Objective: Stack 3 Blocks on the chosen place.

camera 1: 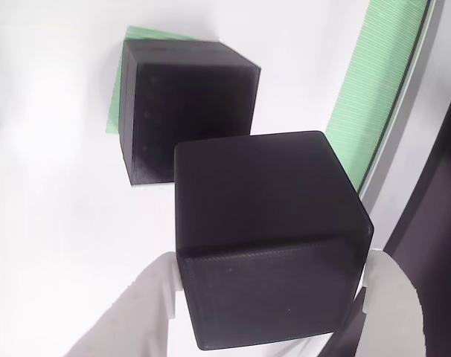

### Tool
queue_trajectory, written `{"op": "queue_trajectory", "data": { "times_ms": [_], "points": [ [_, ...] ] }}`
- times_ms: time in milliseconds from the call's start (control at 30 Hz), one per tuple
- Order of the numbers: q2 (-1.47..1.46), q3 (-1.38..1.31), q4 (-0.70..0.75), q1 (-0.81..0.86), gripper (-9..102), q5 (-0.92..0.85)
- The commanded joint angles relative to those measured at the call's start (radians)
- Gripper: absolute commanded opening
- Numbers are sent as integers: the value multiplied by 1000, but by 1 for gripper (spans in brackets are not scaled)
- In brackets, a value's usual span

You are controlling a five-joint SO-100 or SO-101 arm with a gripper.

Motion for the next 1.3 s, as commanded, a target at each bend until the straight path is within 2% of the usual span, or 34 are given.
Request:
{"op": "queue_trajectory", "data": {
  "times_ms": [0,133,367,900,1267],
  "points": [
    [66,37,2,-35,7,77],
    [41,83,2,-60,7,152],
    [21,109,3,-61,8,186],
    [-20,71,-3,8,9,172],
    [-31,37,-8,-15,13,183]
  ]
}}
